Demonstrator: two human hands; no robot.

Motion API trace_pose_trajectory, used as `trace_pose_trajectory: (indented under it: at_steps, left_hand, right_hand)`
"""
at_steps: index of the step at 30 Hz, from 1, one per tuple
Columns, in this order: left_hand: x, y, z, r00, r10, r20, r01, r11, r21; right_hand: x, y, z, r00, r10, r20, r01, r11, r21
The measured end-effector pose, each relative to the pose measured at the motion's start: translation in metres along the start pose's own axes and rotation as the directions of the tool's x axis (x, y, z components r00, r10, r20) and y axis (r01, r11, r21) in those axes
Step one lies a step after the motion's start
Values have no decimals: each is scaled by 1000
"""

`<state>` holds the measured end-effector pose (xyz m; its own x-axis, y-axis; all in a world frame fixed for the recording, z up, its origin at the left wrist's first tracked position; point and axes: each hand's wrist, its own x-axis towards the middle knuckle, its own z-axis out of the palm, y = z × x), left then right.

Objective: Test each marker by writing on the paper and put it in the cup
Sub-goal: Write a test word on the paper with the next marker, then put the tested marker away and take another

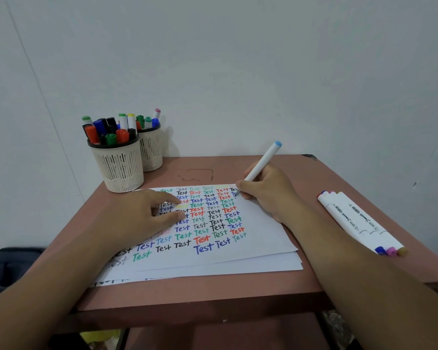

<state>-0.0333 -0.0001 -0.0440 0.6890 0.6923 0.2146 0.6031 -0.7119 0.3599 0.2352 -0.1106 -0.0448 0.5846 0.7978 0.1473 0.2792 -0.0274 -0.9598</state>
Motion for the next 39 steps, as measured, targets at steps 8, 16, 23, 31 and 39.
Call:
trace_pose_trajectory:
  at_steps: [8, 16, 23, 31, 39]
  left_hand:
    - [0, -1, -1, 1000, 5, 3, -5, 1000, 20]
    - [0, -3, 1, 1000, 7, -10, -7, 1000, 5]
    - [0, -3, 0, 1000, 4, -1, -4, 1000, 8]
    - [0, -3, 0, 1000, 2, -8, -2, 1000, 21]
    - [-1, 1, -2, 1000, -2, 6, 2, 1000, 24]
  right_hand:
    - [1, 3, -2, 1000, 5, -30, -4, 998, 56]
    - [0, 4, -1, 999, 3, -33, -3, 1000, 10]
    - [1, 3, -2, 1000, 3, -14, -3, 1000, 18]
    - [2, 5, -3, 997, -19, -72, 18, 1000, -16]
    - [3, 5, -2, 999, -11, -47, 10, 1000, -18]
